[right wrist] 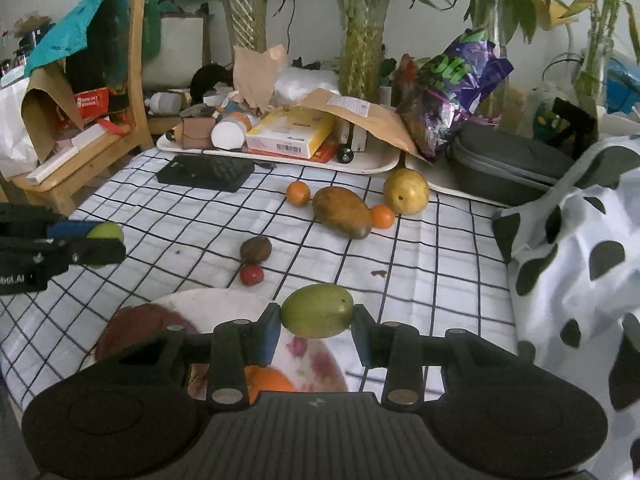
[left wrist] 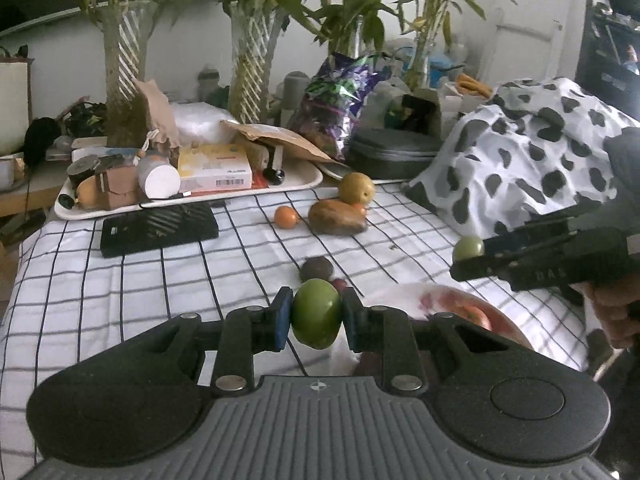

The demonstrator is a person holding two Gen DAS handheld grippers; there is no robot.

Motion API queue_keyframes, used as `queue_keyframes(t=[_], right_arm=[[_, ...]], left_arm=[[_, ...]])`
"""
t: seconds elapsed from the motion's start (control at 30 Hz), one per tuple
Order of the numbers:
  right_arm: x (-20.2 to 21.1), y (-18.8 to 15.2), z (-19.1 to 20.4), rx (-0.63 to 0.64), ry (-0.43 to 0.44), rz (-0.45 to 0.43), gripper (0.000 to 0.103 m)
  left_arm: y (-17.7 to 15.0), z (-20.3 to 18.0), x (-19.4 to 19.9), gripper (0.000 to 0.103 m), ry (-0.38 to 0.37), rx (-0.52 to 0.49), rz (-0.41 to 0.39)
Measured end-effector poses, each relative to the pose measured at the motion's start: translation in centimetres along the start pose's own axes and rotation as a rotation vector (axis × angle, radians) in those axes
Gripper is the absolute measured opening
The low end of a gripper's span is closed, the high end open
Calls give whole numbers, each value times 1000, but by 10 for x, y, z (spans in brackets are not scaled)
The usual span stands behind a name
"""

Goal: Organize fruits
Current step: 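Release green fruit onto plate with right tool while left tool carries its fruit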

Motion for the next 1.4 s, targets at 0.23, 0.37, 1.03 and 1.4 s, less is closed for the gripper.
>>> queue_keyframes(t=[0.23,0.37,1.03,1.4], right_arm=[[30,-19,5,-24,5,-10,39],[41,-32,10,-31,9,3,39],[60,-81,38,28,36,104,40],[58,-83,40,34,34,122,40]], left_arm=[[-18,-27,16,26,-15,-29,19],[-27,-42,22,26,-21,-53,41],[-63,-86,12,26,-57,-150,186],[-60,-81,21,72,31,-162,167]])
Point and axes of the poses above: each gripper's, at about its wrist camera, not at the fingertips, and x roughly against the way its jaws point, z to its left, y to its top, the point moved 9 cm from there along -x, roughly the way its jaws point, and after that the axes turned 8 degrees about -y, right-handed, at the moved point
